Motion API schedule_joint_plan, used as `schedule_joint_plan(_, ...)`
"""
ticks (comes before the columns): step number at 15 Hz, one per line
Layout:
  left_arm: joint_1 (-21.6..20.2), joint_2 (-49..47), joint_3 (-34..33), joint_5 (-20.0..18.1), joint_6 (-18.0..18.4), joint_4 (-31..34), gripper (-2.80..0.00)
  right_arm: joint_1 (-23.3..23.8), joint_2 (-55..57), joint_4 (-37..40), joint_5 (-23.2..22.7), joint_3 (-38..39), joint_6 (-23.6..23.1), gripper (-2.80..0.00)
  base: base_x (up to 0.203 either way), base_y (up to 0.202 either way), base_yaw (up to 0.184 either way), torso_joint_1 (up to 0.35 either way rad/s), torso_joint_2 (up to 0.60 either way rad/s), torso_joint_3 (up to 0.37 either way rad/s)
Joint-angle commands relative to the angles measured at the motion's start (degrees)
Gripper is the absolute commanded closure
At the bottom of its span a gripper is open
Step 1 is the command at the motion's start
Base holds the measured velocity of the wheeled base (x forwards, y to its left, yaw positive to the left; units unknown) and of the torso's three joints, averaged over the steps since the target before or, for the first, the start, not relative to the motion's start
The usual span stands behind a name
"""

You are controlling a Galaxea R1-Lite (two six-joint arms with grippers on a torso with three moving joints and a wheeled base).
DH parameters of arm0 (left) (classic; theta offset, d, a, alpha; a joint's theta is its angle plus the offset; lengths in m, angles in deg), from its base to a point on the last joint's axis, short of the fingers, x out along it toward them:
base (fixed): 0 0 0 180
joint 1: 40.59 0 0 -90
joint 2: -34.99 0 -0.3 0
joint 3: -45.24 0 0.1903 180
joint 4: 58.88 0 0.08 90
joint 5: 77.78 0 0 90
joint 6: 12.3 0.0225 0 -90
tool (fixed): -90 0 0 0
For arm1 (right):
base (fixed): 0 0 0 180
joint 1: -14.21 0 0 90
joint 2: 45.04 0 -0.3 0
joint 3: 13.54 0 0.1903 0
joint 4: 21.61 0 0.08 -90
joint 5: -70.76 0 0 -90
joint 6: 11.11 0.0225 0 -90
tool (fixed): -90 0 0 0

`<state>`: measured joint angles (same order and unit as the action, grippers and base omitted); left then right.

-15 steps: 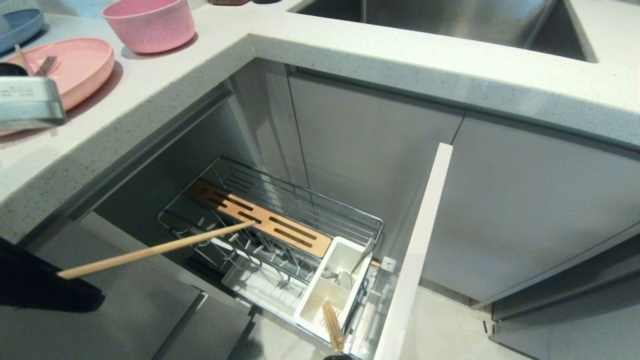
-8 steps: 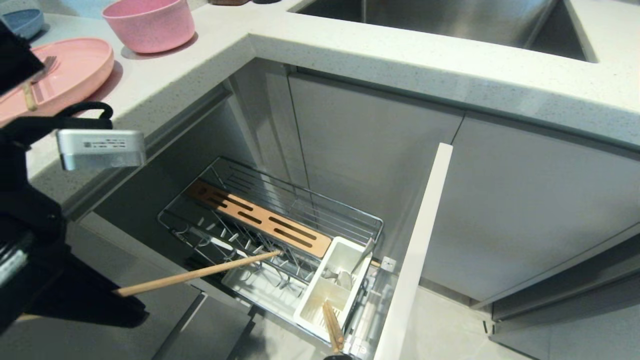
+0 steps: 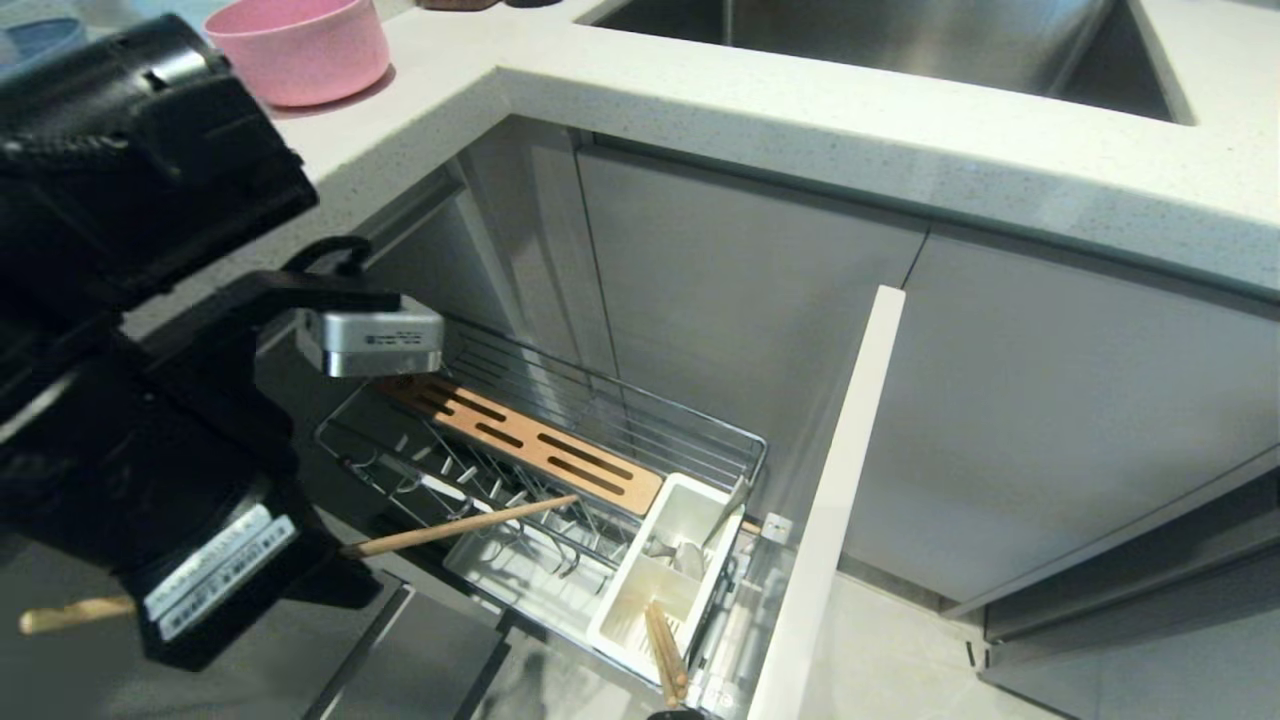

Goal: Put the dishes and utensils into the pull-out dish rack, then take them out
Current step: Pick up the chopsticks and place it in the cupboard

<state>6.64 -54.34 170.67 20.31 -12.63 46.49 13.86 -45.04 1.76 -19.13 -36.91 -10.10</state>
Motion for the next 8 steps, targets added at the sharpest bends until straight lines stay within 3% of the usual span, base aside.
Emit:
schedule_joint_plan(1,1.9,-4.07,0.68,1.74,-0.02,0.71,0.0,-0.01,0.0,-0.05,-0.02,0.09,0.0,0.0,0.0,0.0,0.0,0.0,0.0,0.0)
schedule_joint_plan(8,7.82,-10.1,3.95,3.97,0.16,2.91,0.0,0.0,0.0,-0.02,0.01,0.09,-0.04,0.0,0.0,0.0,0.0,0.0,0.0,0.0)
